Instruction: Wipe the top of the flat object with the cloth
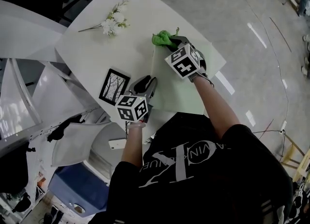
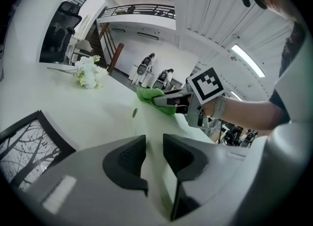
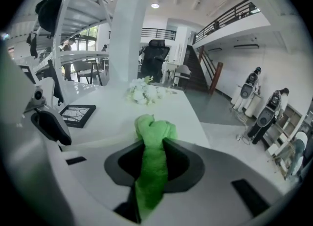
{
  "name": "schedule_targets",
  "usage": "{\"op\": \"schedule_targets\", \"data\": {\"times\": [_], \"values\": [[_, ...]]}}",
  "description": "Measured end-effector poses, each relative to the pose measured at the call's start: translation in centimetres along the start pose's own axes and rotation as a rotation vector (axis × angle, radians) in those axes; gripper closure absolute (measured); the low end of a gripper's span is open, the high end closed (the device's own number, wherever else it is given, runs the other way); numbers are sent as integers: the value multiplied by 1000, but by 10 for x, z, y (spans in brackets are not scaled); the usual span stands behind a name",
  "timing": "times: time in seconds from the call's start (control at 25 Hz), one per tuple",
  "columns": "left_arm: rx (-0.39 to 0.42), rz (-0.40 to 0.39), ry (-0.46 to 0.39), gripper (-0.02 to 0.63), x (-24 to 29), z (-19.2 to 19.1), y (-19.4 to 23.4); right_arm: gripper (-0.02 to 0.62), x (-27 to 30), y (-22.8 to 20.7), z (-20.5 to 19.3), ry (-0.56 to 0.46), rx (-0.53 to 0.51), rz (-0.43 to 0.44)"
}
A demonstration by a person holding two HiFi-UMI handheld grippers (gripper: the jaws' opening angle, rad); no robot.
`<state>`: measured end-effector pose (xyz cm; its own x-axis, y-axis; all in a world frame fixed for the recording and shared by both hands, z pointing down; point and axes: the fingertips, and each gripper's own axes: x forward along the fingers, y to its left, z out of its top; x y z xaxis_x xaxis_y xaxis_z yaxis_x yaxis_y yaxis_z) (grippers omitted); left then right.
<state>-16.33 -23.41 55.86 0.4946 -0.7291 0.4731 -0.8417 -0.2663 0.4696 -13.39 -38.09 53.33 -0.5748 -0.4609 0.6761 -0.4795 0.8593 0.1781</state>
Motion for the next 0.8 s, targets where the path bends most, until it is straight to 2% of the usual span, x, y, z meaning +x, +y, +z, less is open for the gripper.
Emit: {"op": "schedule_targets", "data": {"times": [0.8], "values": [[16,9,-4,489,-1,-1,-1,515,-69,-63,-85,60,161,-155]]}}
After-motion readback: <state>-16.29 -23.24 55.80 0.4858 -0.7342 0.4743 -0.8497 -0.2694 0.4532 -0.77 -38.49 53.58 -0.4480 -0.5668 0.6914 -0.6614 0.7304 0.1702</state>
